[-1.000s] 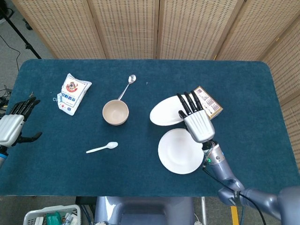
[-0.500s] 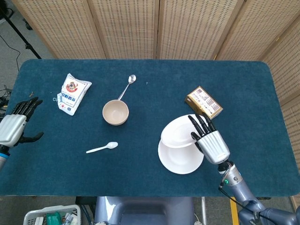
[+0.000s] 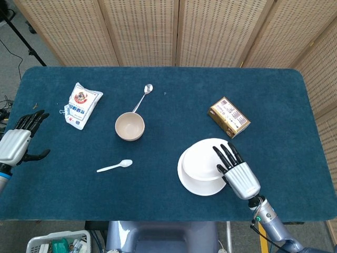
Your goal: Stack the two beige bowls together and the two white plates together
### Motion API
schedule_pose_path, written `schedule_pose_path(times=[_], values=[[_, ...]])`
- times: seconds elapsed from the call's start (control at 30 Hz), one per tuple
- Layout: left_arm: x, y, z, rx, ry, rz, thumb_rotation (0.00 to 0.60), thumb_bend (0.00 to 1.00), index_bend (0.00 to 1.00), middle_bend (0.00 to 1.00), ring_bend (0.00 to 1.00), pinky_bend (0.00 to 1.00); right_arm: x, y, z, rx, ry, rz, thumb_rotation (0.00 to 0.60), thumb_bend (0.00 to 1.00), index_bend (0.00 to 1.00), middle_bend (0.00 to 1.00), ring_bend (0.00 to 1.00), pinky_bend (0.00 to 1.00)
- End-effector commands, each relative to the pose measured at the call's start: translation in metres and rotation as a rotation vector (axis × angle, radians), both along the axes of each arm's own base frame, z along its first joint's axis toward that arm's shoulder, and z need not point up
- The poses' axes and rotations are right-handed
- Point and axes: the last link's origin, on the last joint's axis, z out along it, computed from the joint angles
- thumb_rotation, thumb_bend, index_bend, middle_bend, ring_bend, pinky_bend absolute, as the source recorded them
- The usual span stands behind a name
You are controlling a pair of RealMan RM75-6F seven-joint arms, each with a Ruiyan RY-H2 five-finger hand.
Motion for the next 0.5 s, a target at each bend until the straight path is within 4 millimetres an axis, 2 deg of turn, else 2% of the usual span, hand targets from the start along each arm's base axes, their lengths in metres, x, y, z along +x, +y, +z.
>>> schedule_pose_path(times=[0.03, 0.3, 0.5], values=[[0.0, 0.0, 0.0, -0.001, 0.002, 0.001, 0.6, 0.25, 0.0, 0.0, 0.0, 0.0, -0.003, 0.007, -0.006, 0.03, 0.025, 0.013, 0.6, 0.47, 0.68, 0.09, 0.0, 0.0], [0.001, 0.0, -0.003, -0.014, 0.007, 0.004, 0.6, 0.26, 0.0, 0.0, 0.0, 0.0, 0.001, 0.016, -0.02, 0.108, 0.069, 0.029, 0.6, 0.47, 0.67, 0.09, 0.0, 0.0], [0.001, -0.001, -0.003, -0.012, 0.005, 0.004, 0.6, 0.26, 0.0, 0.0, 0.0, 0.0, 0.01, 0.024, -0.029, 0.192, 0.094, 0.004, 0.6, 0.47, 0.55, 0.05, 0.0, 0.0]])
